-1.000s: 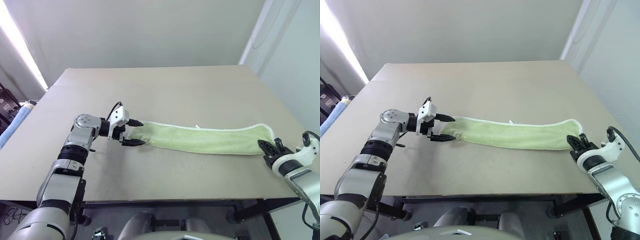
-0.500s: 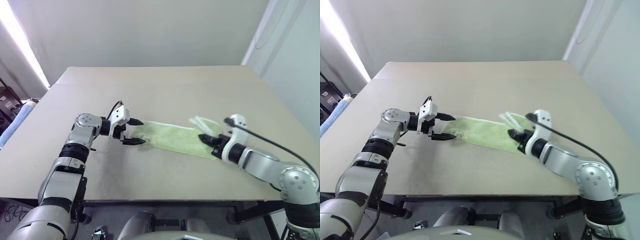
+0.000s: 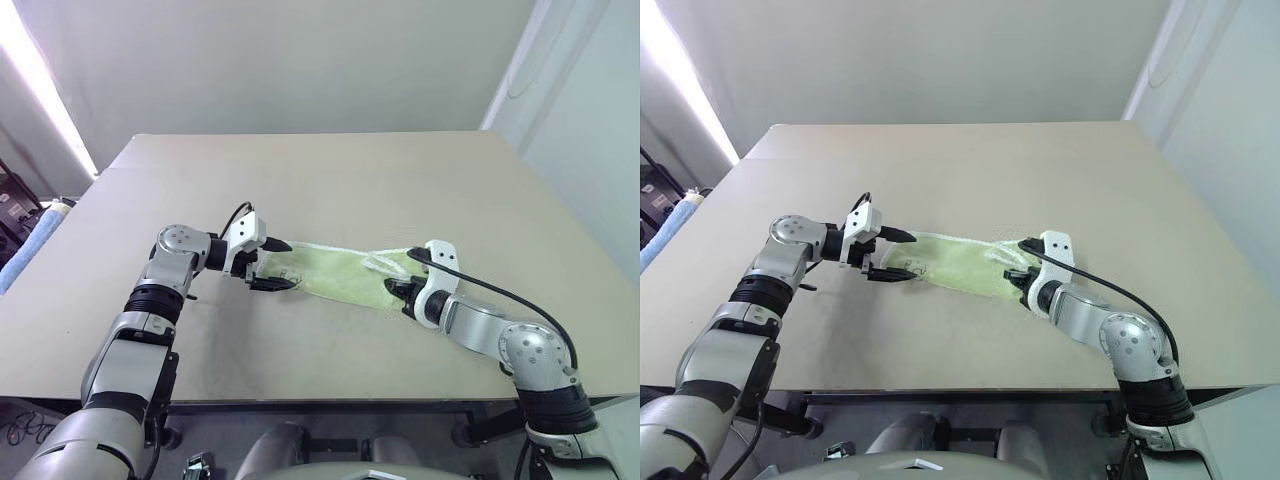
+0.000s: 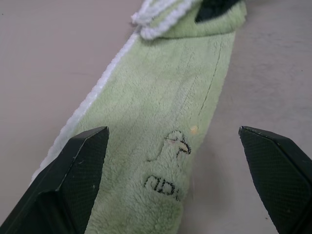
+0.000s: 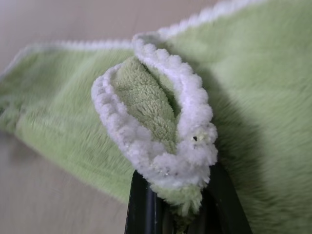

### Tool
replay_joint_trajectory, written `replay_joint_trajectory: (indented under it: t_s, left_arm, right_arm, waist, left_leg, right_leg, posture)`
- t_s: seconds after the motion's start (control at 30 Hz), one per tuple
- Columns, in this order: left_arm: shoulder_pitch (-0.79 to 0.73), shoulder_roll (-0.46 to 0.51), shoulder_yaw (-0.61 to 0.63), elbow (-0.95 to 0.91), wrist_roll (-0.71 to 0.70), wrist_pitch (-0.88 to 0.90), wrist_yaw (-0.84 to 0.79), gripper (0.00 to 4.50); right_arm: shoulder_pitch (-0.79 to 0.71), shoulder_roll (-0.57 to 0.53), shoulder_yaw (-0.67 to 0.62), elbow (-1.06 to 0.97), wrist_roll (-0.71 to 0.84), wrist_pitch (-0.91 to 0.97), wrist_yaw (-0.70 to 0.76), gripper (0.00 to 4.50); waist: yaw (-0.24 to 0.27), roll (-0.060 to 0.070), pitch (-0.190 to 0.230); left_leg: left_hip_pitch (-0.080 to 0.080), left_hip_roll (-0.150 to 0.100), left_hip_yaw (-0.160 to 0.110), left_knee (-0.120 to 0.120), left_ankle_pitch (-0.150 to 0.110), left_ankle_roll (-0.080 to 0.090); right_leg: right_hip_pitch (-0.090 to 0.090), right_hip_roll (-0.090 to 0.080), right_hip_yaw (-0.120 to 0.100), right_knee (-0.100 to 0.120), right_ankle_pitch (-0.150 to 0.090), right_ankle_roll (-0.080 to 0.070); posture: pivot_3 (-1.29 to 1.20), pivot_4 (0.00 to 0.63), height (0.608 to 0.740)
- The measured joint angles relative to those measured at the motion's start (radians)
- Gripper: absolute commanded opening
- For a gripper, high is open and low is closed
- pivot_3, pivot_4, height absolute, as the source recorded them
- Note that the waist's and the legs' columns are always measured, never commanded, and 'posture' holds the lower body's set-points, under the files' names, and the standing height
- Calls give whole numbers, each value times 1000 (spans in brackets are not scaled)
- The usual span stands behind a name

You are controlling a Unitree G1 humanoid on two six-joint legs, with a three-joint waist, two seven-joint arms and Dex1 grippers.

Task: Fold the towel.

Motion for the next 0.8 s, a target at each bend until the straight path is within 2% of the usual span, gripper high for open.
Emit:
replay_joint_trajectory:
  t_s: [0.2, 0.43, 0.57, 0.6, 0.67, 0.8]
  left_arm:
    - [0, 0, 0, 0, 1, 0, 0, 4500]
    - [0, -1, 0, 0, 1, 0, 0, 4500]
    - [0, -1, 0, 0, 1, 0, 0, 4500]
    - [0, -1, 0, 0, 1, 0, 0, 4500]
    - [0, -1, 0, 0, 1, 0, 0, 4500]
    - [0, 0, 0, 0, 2, 0, 0, 4500]
  right_arm:
    - [-39, 41, -45, 11, -16, 45, 11, 61]
    - [-48, 141, 41, 33, -71, 147, 37, 61]
    - [-48, 181, 41, 36, -123, 164, 38, 61]
    - [-48, 189, 40, 38, -136, 165, 38, 500]
    - [-52, 205, 34, 44, -166, 165, 43, 998]
    - [-77, 228, 10, 57, -213, 158, 55, 2416]
  waist:
    - [-4, 0, 0]
    - [-3, 0, 0]
    - [-2, 0, 0]
    - [-3, 0, 0]
    - [-3, 0, 0]
    - [-3, 0, 0]
  left_leg:
    - [0, 0, 0, 0, 0, 0]
    - [0, 0, 0, -1, 0, 1]
    - [0, 0, 0, 0, 0, -1]
    - [0, 0, -1, 0, -1, -1]
    - [1, 0, -1, -1, -1, -1]
    - [1, 0, -1, 0, -1, -1]
  right_leg:
    - [0, 0, 0, 0, 0, 0]
    - [-1, 0, 0, 0, 0, 0]
    - [0, 1, 0, 0, 0, 0]
    - [0, 1, 0, 1, 0, 0]
    - [0, 1, 0, 1, 0, 0]
    - [0, 1, 0, 1, 0, 0]
  posture:
    - [0, 0, 706]
    - [0, 0, 706]
    - [0, 0, 706]
    - [0, 0, 706]
    - [0, 0, 706]
    - [0, 0, 706]
